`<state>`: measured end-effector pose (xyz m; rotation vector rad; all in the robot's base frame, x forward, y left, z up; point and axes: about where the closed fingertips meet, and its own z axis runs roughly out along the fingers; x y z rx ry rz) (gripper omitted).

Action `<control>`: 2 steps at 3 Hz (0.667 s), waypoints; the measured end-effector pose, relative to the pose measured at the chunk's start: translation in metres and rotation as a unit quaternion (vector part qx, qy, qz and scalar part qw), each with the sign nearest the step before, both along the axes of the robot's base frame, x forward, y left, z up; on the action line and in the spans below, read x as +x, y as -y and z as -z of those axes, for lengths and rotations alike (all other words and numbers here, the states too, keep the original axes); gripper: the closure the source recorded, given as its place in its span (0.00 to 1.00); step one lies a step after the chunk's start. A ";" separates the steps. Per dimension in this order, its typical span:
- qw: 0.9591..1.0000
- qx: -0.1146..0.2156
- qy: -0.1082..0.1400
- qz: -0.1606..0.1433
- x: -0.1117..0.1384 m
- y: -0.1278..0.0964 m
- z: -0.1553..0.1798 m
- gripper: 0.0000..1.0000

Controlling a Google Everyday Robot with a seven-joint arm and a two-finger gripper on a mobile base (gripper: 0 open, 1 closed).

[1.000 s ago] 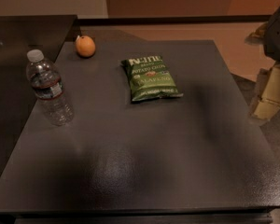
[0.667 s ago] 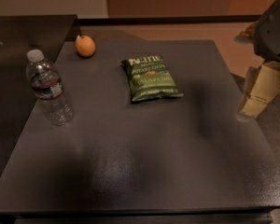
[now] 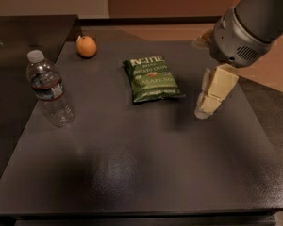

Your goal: Knock water bottle over

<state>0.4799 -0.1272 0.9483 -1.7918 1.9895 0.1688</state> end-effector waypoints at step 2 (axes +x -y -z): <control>0.993 0.078 -0.021 -0.084 0.013 -0.096 0.011 0.00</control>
Offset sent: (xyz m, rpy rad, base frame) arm 0.0204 0.1511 -0.0167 0.2641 0.0639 0.2544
